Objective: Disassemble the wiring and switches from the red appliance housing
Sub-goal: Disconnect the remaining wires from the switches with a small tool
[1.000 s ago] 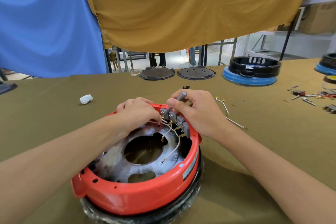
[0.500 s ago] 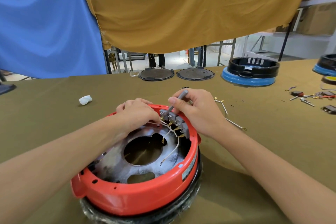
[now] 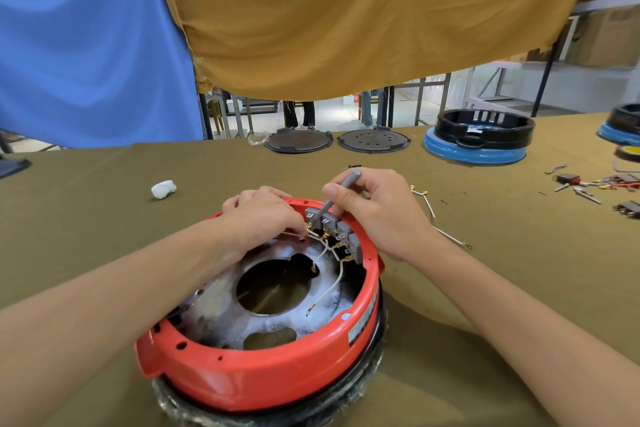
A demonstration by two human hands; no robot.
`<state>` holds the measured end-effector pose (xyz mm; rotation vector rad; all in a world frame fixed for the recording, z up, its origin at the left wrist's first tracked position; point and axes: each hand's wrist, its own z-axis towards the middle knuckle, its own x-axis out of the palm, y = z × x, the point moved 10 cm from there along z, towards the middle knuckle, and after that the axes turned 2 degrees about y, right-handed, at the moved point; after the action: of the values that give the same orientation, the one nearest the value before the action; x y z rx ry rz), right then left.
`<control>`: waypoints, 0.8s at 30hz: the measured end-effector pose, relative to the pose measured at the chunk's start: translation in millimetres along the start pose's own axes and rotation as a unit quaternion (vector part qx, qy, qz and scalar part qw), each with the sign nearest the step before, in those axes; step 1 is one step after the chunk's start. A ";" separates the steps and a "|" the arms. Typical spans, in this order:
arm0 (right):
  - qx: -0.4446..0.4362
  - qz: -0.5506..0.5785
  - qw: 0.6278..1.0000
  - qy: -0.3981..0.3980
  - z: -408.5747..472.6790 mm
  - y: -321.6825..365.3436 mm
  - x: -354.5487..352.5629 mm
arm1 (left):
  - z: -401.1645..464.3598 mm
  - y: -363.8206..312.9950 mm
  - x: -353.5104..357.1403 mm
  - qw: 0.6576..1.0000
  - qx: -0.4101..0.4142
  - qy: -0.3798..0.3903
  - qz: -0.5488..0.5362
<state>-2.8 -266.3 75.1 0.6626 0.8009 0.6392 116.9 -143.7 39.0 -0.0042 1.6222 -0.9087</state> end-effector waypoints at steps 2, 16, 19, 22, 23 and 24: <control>0.012 0.010 1.000 0.000 1.3 -3.2 -0.4 | -2.3 1.0 1.0 1.000 -0.010 0.010 -0.012; 0.085 0.239 0.967 -0.008 2.4 -25.7 0.7 | -24.3 -12.6 4.7 0.982 0.044 0.158 -0.094; 0.082 0.300 0.950 -0.018 2.7 -25.5 -3.2 | -27.1 -18.3 -11.9 0.981 0.064 0.122 -0.134; 0.068 0.322 0.944 -0.027 2.4 -22.1 -4.9 | -24.4 -19.6 -26.3 0.970 0.078 0.072 -0.218; 0.065 0.324 0.944 -0.025 2.1 -21.1 -3.9 | -22.7 -21.0 -28.4 0.966 0.088 0.059 -0.234; 0.064 0.326 0.943 -0.020 2.2 -20.6 -2.2 | -21.5 -22.7 -30.5 0.964 0.098 0.043 -0.242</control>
<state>3.1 -281.4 62.1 1.0716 0.5782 1.1747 97.0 -133.4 76.4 -0.2352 1.6321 -1.4597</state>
